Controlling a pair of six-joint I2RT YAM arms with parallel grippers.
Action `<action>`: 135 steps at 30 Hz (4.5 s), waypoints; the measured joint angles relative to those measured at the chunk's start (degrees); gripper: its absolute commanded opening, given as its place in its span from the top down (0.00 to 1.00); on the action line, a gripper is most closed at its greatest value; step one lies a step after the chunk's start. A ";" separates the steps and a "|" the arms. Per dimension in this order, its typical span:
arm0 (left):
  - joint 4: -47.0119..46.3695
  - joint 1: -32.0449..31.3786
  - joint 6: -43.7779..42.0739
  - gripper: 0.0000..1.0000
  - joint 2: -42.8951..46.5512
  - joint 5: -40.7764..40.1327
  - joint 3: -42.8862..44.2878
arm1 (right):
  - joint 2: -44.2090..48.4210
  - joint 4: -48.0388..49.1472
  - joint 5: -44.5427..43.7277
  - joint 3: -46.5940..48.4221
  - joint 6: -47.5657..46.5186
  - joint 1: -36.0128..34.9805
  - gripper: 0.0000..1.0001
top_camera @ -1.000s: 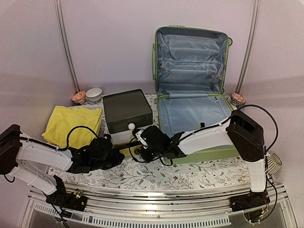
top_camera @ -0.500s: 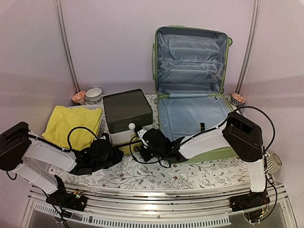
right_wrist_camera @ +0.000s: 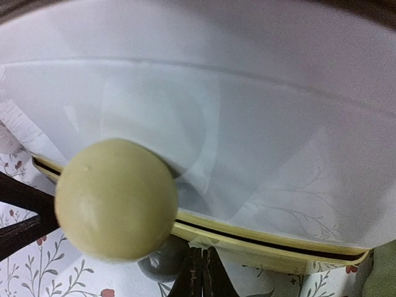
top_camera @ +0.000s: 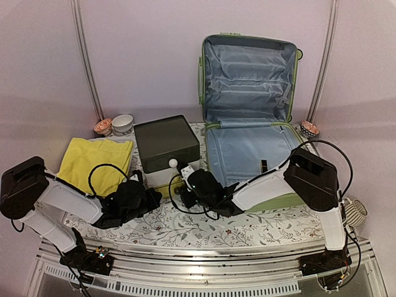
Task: Open, take out, and arrange the luggage
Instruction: Close the drawer of the storage box, then open the drawer in the storage box.
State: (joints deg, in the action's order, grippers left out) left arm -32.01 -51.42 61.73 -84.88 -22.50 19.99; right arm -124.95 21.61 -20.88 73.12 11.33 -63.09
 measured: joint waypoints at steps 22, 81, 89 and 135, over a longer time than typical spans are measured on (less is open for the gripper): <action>6.54 0.28 -1.70 0.82 17.33 8.35 -4.61 | 19.58 -3.82 18.99 -8.83 6.08 2.80 0.48; 22.73 3.21 -7.54 0.83 34.60 8.50 -4.37 | 10.88 -23.23 19.47 13.57 25.97 3.76 0.69; 26.53 3.23 -7.54 0.83 36.59 7.80 -3.37 | 14.45 -21.07 17.53 8.17 26.49 2.49 0.69; 36.09 4.81 -9.29 0.29 39.39 8.55 3.91 | 21.51 -22.91 17.66 4.66 26.34 2.91 0.39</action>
State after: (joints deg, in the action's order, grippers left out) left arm 4.08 -46.61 52.45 -45.50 -13.96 23.90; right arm -103.44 -1.30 -3.22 77.78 37.67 -60.18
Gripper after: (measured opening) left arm 0.513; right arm 0.609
